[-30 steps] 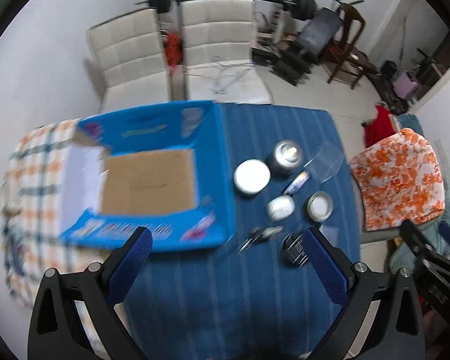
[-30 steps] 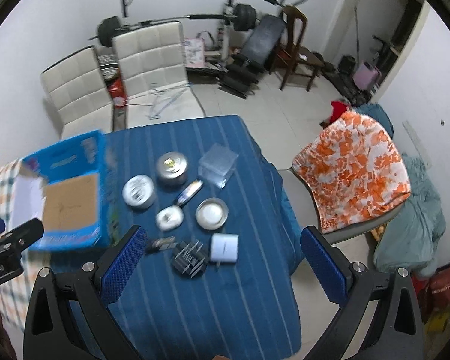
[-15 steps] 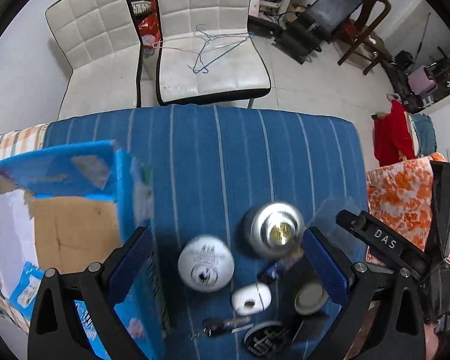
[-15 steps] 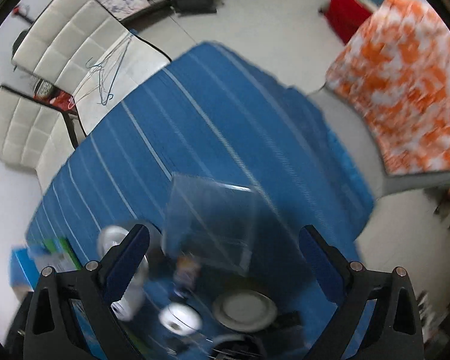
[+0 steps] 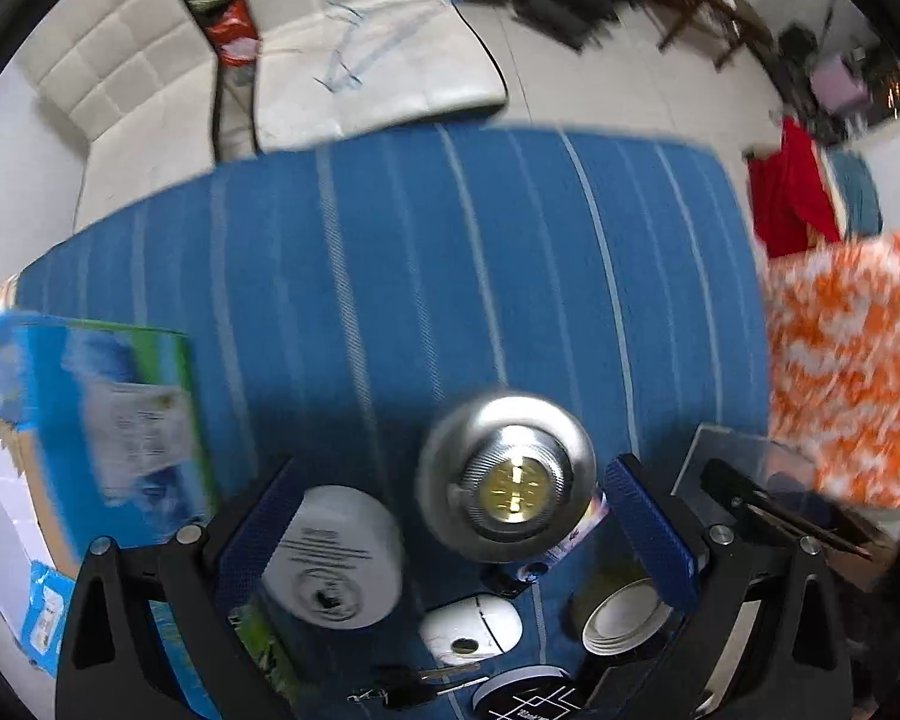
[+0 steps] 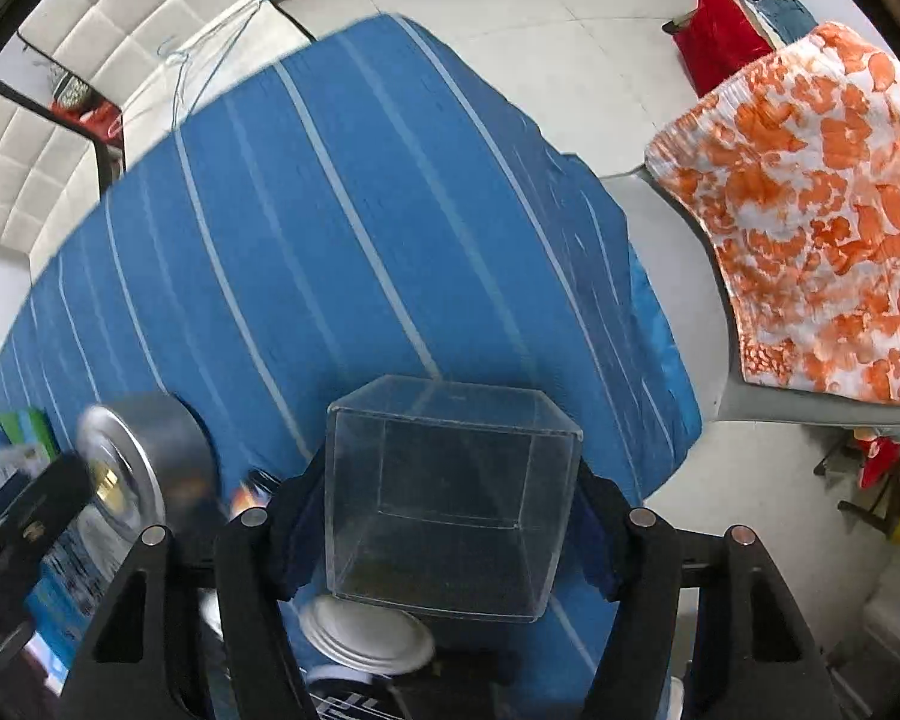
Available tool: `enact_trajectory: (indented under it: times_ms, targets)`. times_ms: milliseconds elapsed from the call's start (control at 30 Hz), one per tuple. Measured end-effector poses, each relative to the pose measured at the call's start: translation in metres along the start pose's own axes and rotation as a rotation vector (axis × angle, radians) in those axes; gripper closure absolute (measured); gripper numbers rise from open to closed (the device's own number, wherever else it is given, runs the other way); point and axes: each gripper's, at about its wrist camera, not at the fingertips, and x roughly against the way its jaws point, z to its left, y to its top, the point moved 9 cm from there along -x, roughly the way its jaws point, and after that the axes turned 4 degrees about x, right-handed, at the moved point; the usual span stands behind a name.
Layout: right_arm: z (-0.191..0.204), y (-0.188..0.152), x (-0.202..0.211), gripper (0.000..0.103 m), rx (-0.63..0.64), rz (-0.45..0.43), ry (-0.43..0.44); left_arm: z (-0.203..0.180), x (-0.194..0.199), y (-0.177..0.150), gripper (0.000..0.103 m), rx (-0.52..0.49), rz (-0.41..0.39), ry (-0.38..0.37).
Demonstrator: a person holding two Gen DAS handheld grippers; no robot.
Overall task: Organize rigid objects
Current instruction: 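Grasp the silver gold-lidded tin with the left tool while the right tool grasps the clear cube box, then lower the tin and cube box into the blue box while both tools open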
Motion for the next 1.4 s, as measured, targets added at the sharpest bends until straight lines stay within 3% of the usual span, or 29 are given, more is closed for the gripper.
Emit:
enact_trajectory:
  times_ms: [100, 167, 200, 233, 400, 567, 833, 967, 1133, 1267, 1400]
  targets:
    - [-0.007, -0.003, -0.002, 0.034, 0.014, -0.008, -0.004, -0.01, -0.019, -0.005, 0.0, -0.039, 0.039, 0.029]
    - [-0.005, -0.006, 0.001, 0.034, 0.032, -0.015, -0.037, -0.01, -0.029, -0.002, 0.011, -0.033, 0.05, 0.031]
    - [-0.002, -0.007, 0.004, 0.035, 0.036, -0.019, -0.042, -0.01, -0.033, -0.001, 0.031, -0.031, 0.055, 0.013]
    - [0.0, -0.009, 0.005, 0.035, 0.038, -0.021, -0.046, -0.011, -0.037, -0.001, 0.033, -0.026, 0.061, -0.012]
    - [0.003, -0.01, 0.008, 0.036, 0.04, -0.032, -0.059, -0.004, -0.032, -0.004, 0.034, 0.015, 0.017, -0.032]
    - [0.006, -0.016, 0.019, 0.036, 0.05, -0.051, -0.063, -0.001, -0.011, -0.016, 0.034, -0.005, -0.021, -0.033]
    - [0.024, -0.035, 0.081, 0.036, 0.069, -0.156, 0.018, 0.016, 0.068, -0.027, 0.034, 0.008, -0.141, -0.141]
    - [0.053, -0.054, 0.127, 0.036, 0.109, -0.223, 0.08, 0.055, 0.12, -0.038, 0.034, 0.053, -0.199, -0.215]
    - [0.117, -0.084, 0.166, 0.036, 0.185, -0.272, 0.141, 0.144, 0.161, -0.061, 0.033, 0.115, -0.241, -0.244]
    - [0.194, -0.11, 0.178, 0.036, 0.265, -0.288, 0.175, 0.22, 0.16, -0.076, 0.033, 0.193, -0.217, -0.233]
    - [0.285, -0.127, 0.161, 0.036, 0.396, -0.277, 0.171, 0.293, 0.136, -0.087, 0.033, 0.284, -0.178, -0.21]
